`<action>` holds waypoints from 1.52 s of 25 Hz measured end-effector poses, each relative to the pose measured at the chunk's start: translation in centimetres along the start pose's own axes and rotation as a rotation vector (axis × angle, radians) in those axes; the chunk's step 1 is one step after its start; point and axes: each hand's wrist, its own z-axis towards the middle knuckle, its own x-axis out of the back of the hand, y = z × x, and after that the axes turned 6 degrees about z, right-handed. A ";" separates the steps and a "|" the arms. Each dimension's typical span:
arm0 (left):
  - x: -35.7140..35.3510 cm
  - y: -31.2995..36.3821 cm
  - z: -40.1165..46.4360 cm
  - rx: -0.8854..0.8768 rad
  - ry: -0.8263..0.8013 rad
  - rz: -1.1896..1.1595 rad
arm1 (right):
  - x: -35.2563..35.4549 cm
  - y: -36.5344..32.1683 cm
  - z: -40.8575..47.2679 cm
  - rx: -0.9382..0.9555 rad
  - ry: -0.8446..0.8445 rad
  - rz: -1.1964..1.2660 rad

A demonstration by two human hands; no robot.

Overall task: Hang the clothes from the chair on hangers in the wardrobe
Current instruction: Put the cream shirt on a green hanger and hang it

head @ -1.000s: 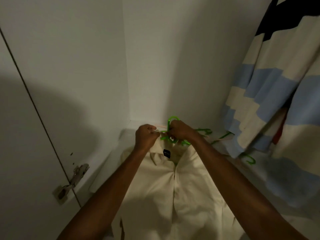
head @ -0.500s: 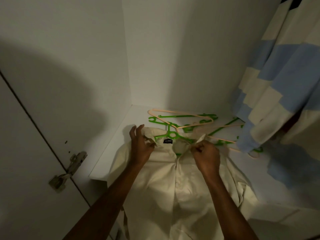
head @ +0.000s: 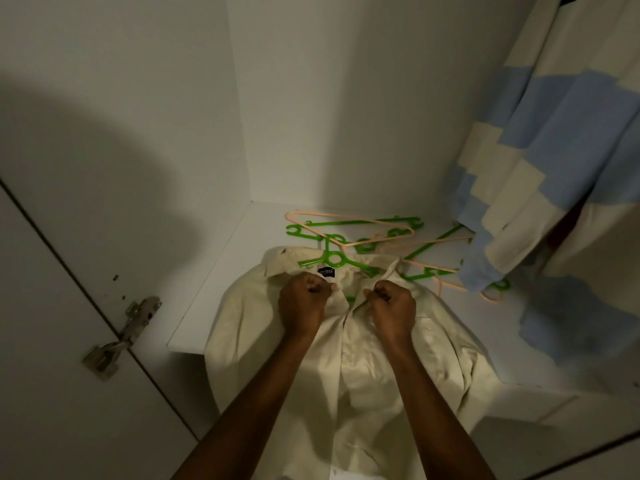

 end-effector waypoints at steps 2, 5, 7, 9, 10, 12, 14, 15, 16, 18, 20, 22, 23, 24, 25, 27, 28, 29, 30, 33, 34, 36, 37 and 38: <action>-0.7 0.4 0.8 -0.059 -0.041 0.122 | 0.0 -0.1 0.3 0.066 -0.011 0.140; -1.8 0.4 1.5 -0.104 -0.150 0.279 | -0.4 -1.3 0.7 -0.019 -0.076 0.257; -2.2 0.6 1.8 -0.088 -0.145 0.346 | -0.9 -1.3 0.9 -0.149 -0.115 0.380; -2.2 0.9 2.4 -0.048 -0.155 0.362 | -1.1 -0.8 1.1 -0.219 -0.121 0.446; -2.1 0.9 2.8 -0.024 -0.182 0.362 | -1.1 -0.7 1.2 -0.237 -0.128 0.467; -2.0 0.8 3.3 0.013 -0.256 0.322 | -0.9 -0.6 1.4 -0.261 -0.126 0.522; -1.8 0.3 3.3 0.051 -0.287 0.160 | -0.8 -0.7 1.2 -0.260 -0.117 0.558; -1.4 0.3 3.0 0.076 -0.294 0.030 | -0.7 -0.7 1.0 -0.248 -0.118 0.556; -0.9 0.5 2.5 0.100 -0.301 -0.117 | -0.7 -0.5 1.0 -0.232 -0.121 0.555; 0.2 1.2 1.3 0.142 -0.327 -0.420 | -0.5 -0.4 0.8 -0.217 -0.140 0.583; 0.5 1.8 0.2 0.175 -0.346 -0.623 | 0.0 -0.3 0.6 -0.230 -0.162 0.664; 0.1 1.6 -1.0 0.227 -0.367 -0.732 | 0.6 -0.2 0.2 -0.219 -0.195 0.763; -0.1 1.4 -1.5 0.243 -0.371 -0.758 | 0.8 -0.1 0.0 -0.202 -0.206 0.807; -0.5 1.0 -1.7 0.243 -0.376 -0.772 | 0.8 0.0 -0.2 -0.186 -0.211 0.839; -0.6 0.8 -1.8 0.233 -0.383 -0.791 | 0.9 0.0 -0.2 -0.177 -0.206 0.852; -0.6 0.5 -1.7 0.221 -0.388 -0.835 | 0.9 -0.1 -0.2 -0.179 -0.179 0.870; -0.6 0.3 -1.5 0.210 -0.384 -0.854 | 0.8 -0.1 0.0 -0.190 -0.166 0.884; -0.5 0.1 -1.4 0.197 -0.373 -0.866 | 0.8 -0.1 0.1 -0.201 -0.153 0.896; -0.3 0.1 -1.4 0.184 -0.360 -0.874 | 0.8 -0.2 0.1 -0.204 -0.143 0.915; 0.0 0.0 -1.5 0.175 -0.342 -0.927 | 1.0 0.0 0.0 -0.177 -0.120 0.965; 0.0 0.0 -1.5 0.170 -0.342 -0.939 | 1.0 0.0 -0.1 -0.158 -0.120 0.979; -0.1 -0.2 -1.4 0.143 -0.341 -0.946 | 1.1 -0.3 -0.1 -0.139 -0.117 1.001; -0.2 -0.2 -1.2 0.129 -0.337 -0.945 | 1.2 -0.4 -0.1 -0.153 -0.108 1.011; -0.2 -0.1 -1.0 0.122 -0.327 -0.940 | 1.3 -0.5 0.1 -0.180 -0.096 1.026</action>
